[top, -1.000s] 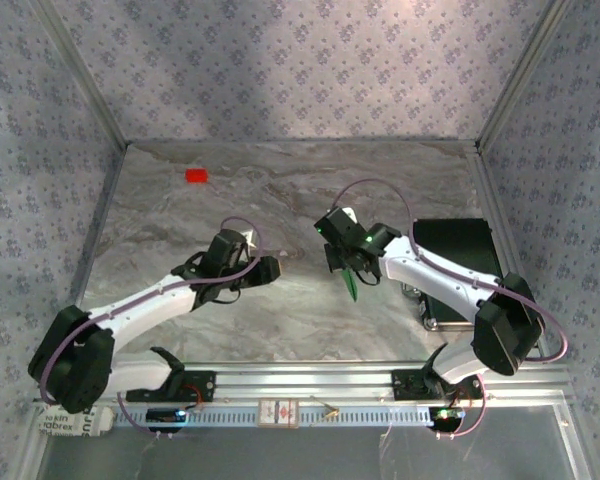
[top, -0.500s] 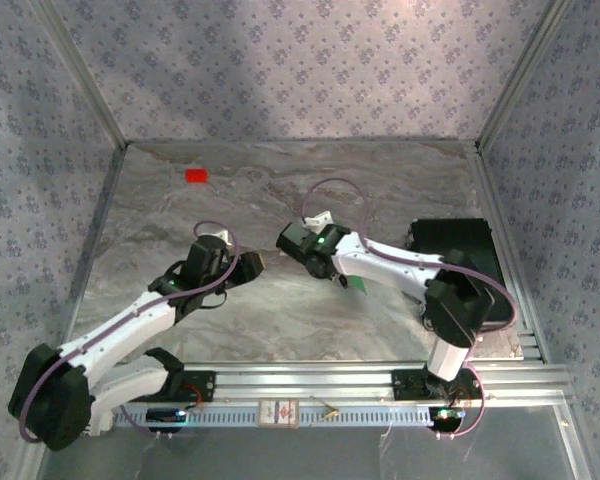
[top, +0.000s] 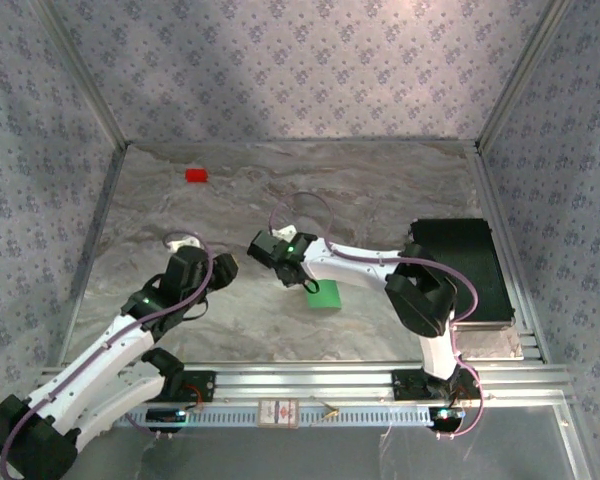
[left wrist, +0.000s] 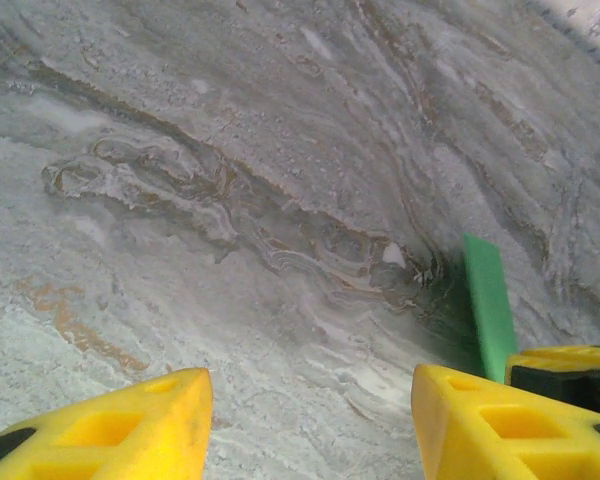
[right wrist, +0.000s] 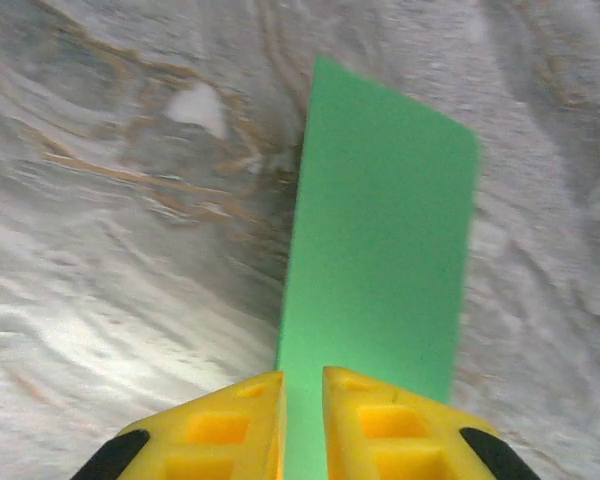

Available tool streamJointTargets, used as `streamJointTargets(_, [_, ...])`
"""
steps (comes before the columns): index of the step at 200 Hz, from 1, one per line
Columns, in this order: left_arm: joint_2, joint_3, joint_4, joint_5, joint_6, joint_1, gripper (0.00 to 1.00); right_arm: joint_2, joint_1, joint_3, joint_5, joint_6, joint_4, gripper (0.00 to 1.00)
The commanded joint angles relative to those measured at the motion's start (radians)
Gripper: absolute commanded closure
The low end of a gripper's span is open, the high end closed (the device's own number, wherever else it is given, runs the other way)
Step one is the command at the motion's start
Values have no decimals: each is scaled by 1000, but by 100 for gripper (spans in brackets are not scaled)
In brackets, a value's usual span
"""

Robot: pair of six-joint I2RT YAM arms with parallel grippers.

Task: Fold a paper plane with a square sheet of paper (pick it up from the middle)
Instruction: Turn over the paper at the center of the table.

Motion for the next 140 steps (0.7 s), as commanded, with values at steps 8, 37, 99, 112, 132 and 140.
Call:
streamJointTargets(8, [49,22,9,50,1,4,45,-51,-51,-1,-166,13,96,70])
streamJointTargets(37, [185,50,75,178,24,4,47,-224,-152,-194,-295,73,265,71])
streamJointTargets(99, [511,124,283,467,-6,-2,54,-479,-492,-691,-743,185,642,86])
streamJointTargets(112, [566,129,349,513,-42,-4,54,-478,-523,-714,-794,181,660,87])
streamJointTargets(132, [639,155,382,554,-63,-13,54,-438,-544,-717,-872,175,685,89])
streamJointTargets(140, [664,168,384,562,-66,-17,54,-417,-545,-712,-897,176,698,89])
